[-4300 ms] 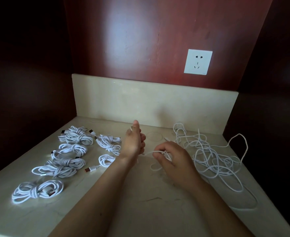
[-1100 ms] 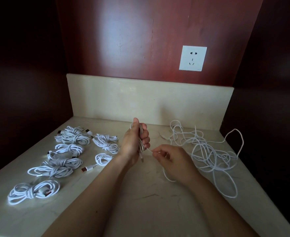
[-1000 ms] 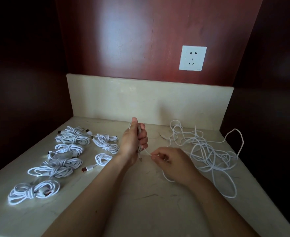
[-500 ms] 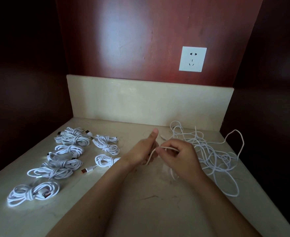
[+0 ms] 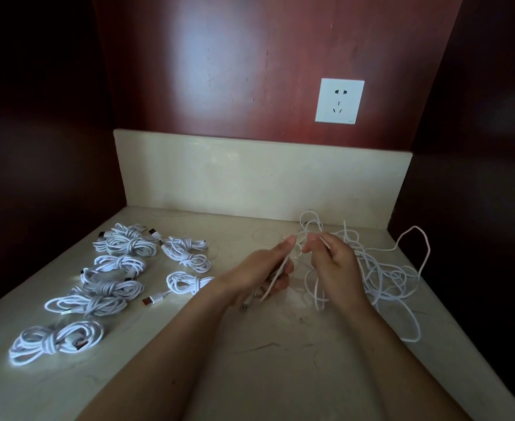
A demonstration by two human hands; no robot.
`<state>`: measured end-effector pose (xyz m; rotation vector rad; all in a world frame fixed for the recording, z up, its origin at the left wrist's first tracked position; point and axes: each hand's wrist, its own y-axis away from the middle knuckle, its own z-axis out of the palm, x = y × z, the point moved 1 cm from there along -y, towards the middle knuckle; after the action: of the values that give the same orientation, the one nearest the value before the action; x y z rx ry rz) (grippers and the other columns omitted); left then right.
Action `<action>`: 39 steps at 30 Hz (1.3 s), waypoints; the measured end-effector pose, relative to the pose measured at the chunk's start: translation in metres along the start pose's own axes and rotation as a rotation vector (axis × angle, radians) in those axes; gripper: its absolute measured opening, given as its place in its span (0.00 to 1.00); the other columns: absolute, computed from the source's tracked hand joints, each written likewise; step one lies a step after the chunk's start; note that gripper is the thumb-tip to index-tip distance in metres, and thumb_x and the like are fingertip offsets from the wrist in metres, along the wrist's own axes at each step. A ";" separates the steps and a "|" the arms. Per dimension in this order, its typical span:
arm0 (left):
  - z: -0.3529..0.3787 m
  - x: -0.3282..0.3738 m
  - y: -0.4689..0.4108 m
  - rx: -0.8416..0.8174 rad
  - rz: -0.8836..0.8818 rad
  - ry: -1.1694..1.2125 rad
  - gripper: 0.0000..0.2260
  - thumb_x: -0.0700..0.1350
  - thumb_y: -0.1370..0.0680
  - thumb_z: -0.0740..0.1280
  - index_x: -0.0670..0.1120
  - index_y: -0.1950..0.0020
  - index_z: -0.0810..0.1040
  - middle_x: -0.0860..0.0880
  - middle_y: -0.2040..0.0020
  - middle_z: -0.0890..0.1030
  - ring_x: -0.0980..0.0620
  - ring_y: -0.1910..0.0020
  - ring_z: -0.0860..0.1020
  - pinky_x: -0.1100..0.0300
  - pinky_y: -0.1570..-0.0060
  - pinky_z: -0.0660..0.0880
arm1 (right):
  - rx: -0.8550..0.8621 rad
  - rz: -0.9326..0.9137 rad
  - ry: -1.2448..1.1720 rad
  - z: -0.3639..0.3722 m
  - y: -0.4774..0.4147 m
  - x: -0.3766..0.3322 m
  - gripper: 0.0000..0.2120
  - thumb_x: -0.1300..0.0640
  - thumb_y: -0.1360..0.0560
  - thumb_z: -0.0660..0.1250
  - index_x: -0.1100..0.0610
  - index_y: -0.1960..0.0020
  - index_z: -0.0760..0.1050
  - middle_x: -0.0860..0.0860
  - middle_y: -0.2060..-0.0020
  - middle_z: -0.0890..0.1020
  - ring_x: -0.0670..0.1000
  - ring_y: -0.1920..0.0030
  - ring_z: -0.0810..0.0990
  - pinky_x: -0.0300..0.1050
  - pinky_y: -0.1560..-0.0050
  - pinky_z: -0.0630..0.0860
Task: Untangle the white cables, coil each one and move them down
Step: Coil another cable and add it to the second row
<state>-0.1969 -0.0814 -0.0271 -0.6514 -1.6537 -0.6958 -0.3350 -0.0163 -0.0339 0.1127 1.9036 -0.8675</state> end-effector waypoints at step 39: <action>-0.002 -0.005 -0.006 0.104 0.329 -0.564 0.30 0.34 0.31 0.69 0.45 0.29 0.68 0.49 0.44 0.80 0.54 0.49 0.78 0.61 0.50 0.74 | -0.492 -0.007 0.023 0.010 0.005 -0.008 0.14 0.57 0.20 0.65 0.48 0.64 0.73 0.38 0.70 0.77 0.39 0.65 0.75 0.38 0.60 0.70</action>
<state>-0.1988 -0.0868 -0.0324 -1.0818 -2.0084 -0.1885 -0.3217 -0.0161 -0.0322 -0.1826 2.0842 -0.3825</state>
